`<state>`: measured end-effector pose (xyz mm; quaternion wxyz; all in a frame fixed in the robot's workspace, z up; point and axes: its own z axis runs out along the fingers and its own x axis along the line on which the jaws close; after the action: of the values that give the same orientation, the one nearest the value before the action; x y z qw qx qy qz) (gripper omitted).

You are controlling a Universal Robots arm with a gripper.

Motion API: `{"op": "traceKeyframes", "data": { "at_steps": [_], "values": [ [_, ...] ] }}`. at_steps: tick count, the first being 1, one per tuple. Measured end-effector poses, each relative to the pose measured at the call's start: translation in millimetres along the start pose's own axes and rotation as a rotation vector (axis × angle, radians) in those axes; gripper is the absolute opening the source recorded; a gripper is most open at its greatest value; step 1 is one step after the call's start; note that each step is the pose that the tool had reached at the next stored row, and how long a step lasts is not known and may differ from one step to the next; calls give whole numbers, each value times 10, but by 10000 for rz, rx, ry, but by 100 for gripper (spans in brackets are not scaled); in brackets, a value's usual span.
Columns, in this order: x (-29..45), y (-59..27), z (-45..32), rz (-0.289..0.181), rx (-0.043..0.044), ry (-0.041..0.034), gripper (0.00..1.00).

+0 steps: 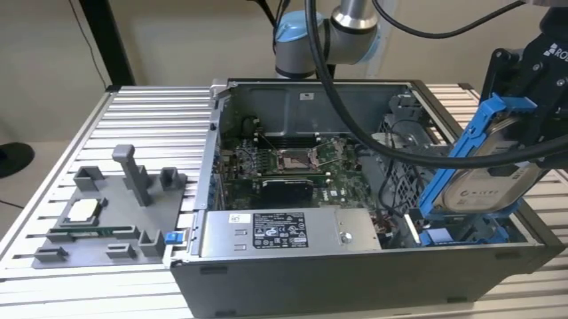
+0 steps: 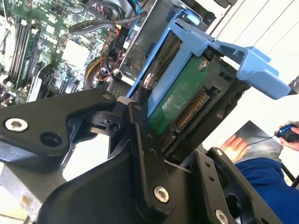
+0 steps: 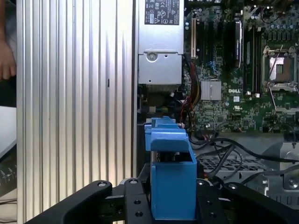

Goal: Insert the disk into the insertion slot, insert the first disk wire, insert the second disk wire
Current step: 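Insert the disk into the insertion slot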

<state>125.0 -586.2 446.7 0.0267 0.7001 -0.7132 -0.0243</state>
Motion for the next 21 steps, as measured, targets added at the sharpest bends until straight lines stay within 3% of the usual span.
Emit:
{"op": "traceKeyframes", "data": {
  "at_steps": [21],
  "values": [
    [-27,-55,25,0,3,-2,0]
  ]
}}
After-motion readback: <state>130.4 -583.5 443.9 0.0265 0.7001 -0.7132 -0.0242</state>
